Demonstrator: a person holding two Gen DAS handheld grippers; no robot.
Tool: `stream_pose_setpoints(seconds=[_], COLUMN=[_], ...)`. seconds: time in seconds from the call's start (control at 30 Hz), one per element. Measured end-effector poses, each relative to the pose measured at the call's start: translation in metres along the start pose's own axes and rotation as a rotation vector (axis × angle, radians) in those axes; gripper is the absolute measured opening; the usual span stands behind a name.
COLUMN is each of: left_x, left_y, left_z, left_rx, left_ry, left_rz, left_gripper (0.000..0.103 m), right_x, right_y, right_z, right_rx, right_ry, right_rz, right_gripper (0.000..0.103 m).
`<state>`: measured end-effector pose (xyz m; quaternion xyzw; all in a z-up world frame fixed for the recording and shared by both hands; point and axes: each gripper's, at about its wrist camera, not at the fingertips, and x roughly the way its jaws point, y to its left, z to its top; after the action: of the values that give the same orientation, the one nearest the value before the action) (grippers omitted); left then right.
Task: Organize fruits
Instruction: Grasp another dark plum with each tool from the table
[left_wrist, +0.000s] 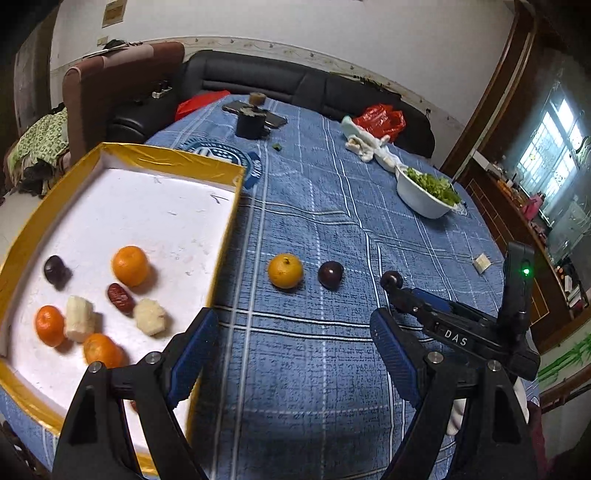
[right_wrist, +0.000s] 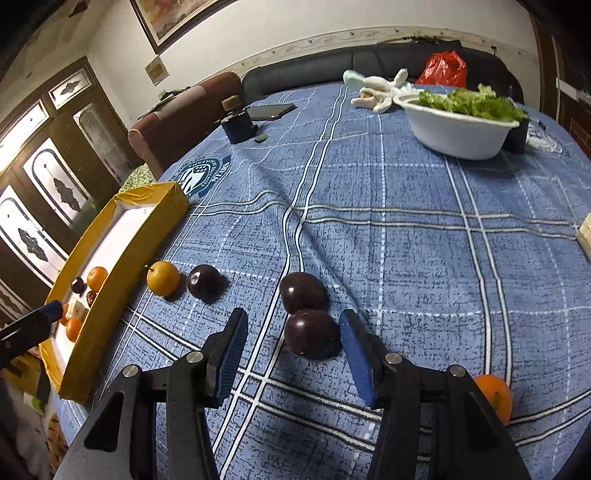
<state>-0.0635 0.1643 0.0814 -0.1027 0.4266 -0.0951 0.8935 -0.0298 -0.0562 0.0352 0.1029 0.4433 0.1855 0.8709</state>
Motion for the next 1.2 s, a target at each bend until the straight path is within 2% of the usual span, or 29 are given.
stream_pose_setpoints(seconds=[0.17,0.23,0.27,0.33,0.53,0.67,0.7,0.77,0.8,0.83,1.0,1.2], left_x=[0.025,0.033,0.035,0.04,0.066,0.086,0.092,0.103,0.108,0.111,0.121,0.129], left_y=[-0.017,-0.024,-0.027,-0.034,-0.048,-0.055,-0.056,-0.055,-0.055,-0.055,-0.054,-0.071], left_z=[-0.002,-0.002,-0.001,0.003,0.021,0.034,0.038,0.042,0.042,0.041,0.032,0.016], left_rx=[0.048,0.069,0.077,0.104,0.166,0.202,0.211,0.222,0.232,0.242,0.281,0.389], left_ry=[0.053,0.064,0.065,0.065,0.058,0.053,0.052,0.068,0.082,0.092,0.088,0.087], left_rz=[-0.008,-0.016,-0.019,-0.024,-0.035,-0.07,-0.079,-0.068,-0.061,-0.052,-0.011,0.051], left_gripper=[0.084,0.084,0.084,0.084,0.084,0.083,0.082,0.069,0.057,0.052,0.051,0.051], right_x=[0.003,0.003,0.003,0.003,0.001,-0.001,-0.001,-0.001,-0.001,-0.001,-0.001,-0.001], right_y=[0.003,0.004,0.005,0.004,0.002,0.001,0.001,0.001,0.001,0.001,0.001,0.002], right_z=[-0.003,-0.004,-0.004,-0.005,-0.006,-0.007,-0.007,-0.007,-0.008,-0.008,-0.008,-0.008], right_rx=[-0.021,-0.027,-0.036,-0.047,-0.043,-0.047,-0.049,-0.048,-0.049,-0.049,-0.051,-0.05], right_ry=[0.001,-0.003,-0.004,-0.006,-0.001,0.006,0.007,0.007,0.007,0.007,0.007,0.006], right_rz=[-0.015,-0.035,-0.054,-0.075,-0.061,-0.053,-0.052,-0.05,-0.049,-0.048,-0.048,-0.05], right_gripper=[0.055,0.047,0.039,0.033,0.032,0.032,0.032,0.032,0.033,0.033,0.033,0.033])
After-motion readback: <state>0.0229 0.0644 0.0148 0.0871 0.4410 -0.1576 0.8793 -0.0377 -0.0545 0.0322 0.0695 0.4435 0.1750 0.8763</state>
